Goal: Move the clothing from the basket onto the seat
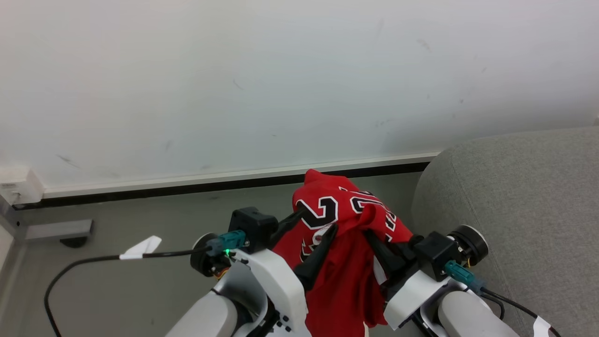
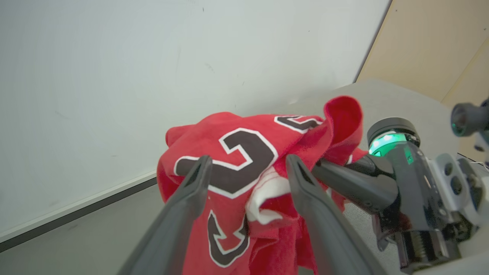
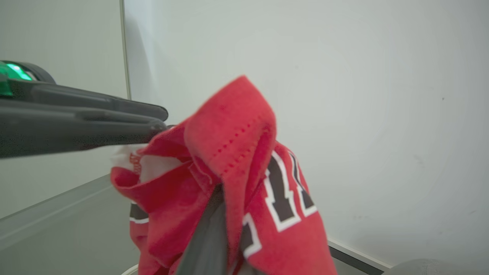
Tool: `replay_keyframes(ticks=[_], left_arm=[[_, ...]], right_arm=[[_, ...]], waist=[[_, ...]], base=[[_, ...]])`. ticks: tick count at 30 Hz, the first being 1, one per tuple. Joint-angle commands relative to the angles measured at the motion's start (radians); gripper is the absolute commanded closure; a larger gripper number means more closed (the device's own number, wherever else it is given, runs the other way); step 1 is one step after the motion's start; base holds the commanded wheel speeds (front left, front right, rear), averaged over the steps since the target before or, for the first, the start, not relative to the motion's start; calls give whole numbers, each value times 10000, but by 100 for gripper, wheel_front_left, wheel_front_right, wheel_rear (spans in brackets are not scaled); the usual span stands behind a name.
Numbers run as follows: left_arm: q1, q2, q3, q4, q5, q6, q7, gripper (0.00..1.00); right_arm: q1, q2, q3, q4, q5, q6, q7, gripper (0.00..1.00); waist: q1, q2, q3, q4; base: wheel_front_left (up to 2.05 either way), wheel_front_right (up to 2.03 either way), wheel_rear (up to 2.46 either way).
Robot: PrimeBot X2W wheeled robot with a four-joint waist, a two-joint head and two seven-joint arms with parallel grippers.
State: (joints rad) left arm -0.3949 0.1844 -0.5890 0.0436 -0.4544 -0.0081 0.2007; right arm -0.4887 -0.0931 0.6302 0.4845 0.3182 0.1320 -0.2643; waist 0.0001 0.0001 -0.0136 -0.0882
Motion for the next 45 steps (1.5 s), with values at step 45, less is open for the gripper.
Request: replay_keyframes(ticks=[45], left_arm=[[-80,-49,-483,146,37,3,-628,0]], right_arm=[[-73,-1757,-2146,-1303,-86,-25,-2,100]], waist=[[-1,-1,788,-3744]], base=[[0,0,0]])
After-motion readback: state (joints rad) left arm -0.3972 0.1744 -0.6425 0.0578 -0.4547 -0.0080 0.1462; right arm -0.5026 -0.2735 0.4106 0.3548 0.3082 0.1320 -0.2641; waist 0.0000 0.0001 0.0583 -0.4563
